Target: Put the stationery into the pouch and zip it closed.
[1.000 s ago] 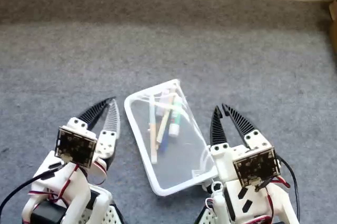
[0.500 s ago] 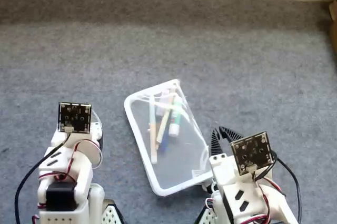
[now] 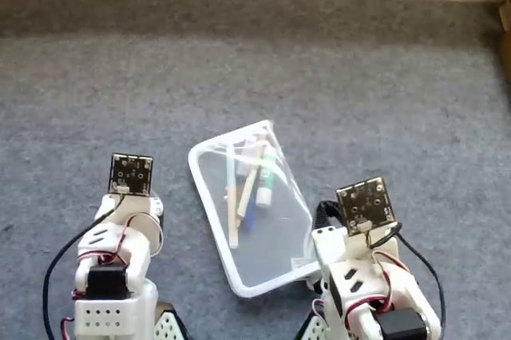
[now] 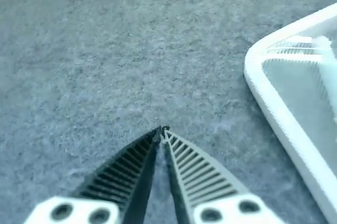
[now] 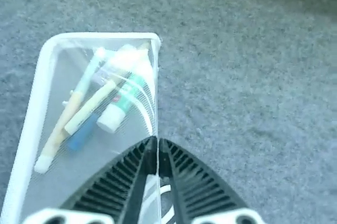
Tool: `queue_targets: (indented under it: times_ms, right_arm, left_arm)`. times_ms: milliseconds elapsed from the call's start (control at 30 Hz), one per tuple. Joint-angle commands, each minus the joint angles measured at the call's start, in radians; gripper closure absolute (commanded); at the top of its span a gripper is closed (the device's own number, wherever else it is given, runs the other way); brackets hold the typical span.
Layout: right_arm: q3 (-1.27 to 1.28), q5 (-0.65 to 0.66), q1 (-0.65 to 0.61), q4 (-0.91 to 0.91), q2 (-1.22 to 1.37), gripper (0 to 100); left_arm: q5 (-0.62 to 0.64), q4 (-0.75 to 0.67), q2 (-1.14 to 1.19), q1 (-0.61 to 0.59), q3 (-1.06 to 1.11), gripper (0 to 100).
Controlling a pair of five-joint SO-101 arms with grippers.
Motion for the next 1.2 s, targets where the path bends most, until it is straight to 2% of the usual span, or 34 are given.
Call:
queue_targets:
  times_ms: [0, 100, 233, 467, 733, 933, 1033, 1167]
  right_arm:
    - [0.065, -0.011, 0.058, -0.059, -0.005, 99.3]
    - [0.186, -0.017, 0.094, -0.151, -0.005, 99.3]
    - [0.335, -0.115, 0.114, -0.272, -0.005, 99.3]
    - [0.541, -0.124, 0.11, -0.397, -0.005, 99.3]
    - [0.641, -0.123, 0.108, -0.386, -0.005, 99.3]
    - [0.642, -0.123, 0.111, -0.205, -0.005, 99.3]
    - [0.642, -0.127, 0.114, -0.206, -0.001, 99.3]
    - [0.642, -0.124, 0.111, -0.202, -0.004, 99.3]
  left_arm:
    - [0.005, -0.032, -0.012, 0.084, 0.022, 99]
    - [0.005, -0.032, -0.012, 0.088, 0.022, 99]
    - [0.005, -0.02, -0.012, 0.085, 0.022, 99]
    - [0.005, 0.058, -0.012, 0.085, 0.022, 99]
    - [0.008, 0.133, -0.012, 0.085, 0.022, 99]
    - [0.008, 0.138, -0.012, 0.085, 0.022, 99]
    - [0.008, 0.141, -0.012, 0.088, 0.022, 99]
    - [0.008, 0.242, -0.012, 0.088, 0.022, 99]
